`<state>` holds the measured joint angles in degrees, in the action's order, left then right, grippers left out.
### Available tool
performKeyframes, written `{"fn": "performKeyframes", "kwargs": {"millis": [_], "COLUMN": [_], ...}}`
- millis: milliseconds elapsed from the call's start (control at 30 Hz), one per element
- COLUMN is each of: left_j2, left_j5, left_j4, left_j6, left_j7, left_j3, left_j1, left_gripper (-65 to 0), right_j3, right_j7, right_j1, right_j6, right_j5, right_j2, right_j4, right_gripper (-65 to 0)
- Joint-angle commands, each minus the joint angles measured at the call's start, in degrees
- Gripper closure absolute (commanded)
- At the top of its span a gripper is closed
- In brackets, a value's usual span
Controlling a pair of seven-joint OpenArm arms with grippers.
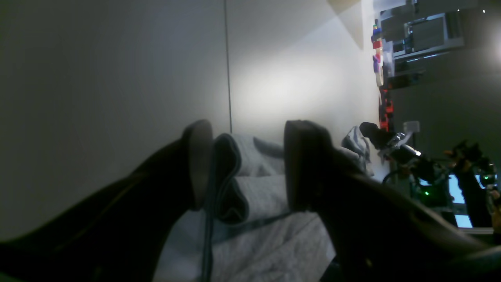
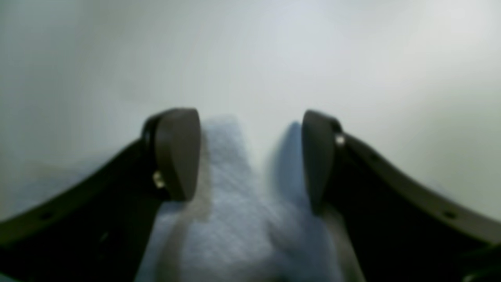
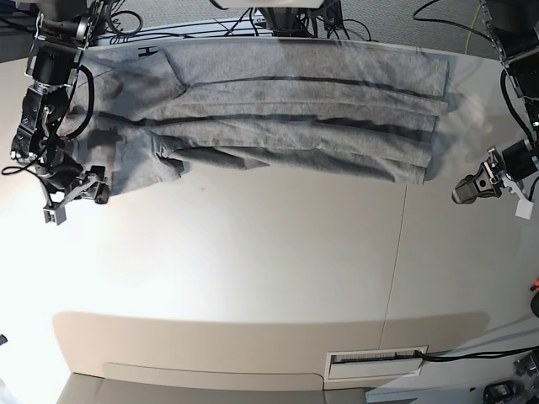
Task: Fold the T-shirt properly
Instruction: 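Grasp the folded shirt's side edge with the right gripper and fold it inward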
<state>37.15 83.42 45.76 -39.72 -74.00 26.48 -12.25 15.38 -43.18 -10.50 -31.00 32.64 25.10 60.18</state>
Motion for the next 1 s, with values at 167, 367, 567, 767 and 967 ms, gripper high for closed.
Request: {"fn": "performKeyframes", "kwargs": {"millis": [167, 367, 567, 767, 967], "left_j2": [1.57, 1.57, 1.6, 1.6, 1.6], "left_j5": [1.58, 1.58, 1.58, 1.58, 1.58], "left_j4": [0.79, 0.79, 0.79, 0.79, 0.79], "left_j6": [-0.28, -0.28, -0.28, -0.28, -0.28], "left_j7": [0.55, 0.52, 0.52, 0.5, 0.48], "left_j3": [0.39, 0.39, 0.39, 0.39, 0.39], "left_j1": [-1.09, -1.07, -1.07, -1.07, -1.05], "left_gripper": [-31.0, -31.0, -31.0, -31.0, -31.0], "right_j3": [0.11, 0.09, 0.09, 1.07, 5.7], "right_j7": [-4.39, -10.93, -10.86, -6.32, -16.11], "right_j1": [-3.89, -3.76, -3.78, -3.8, -3.43], "right_j6": [-3.89, -3.89, -3.87, -7.06, -9.0], "right_j5": [8.52, 10.88, 10.88, 14.82, 24.98], "right_j2": [1.07, 1.07, 1.07, 1.07, 1.03], "right_j4": [-6.62, -6.62, -6.62, -6.58, -2.27], "right_gripper": [-39.7, -39.4, -24.6, 0.0, 0.0]}}
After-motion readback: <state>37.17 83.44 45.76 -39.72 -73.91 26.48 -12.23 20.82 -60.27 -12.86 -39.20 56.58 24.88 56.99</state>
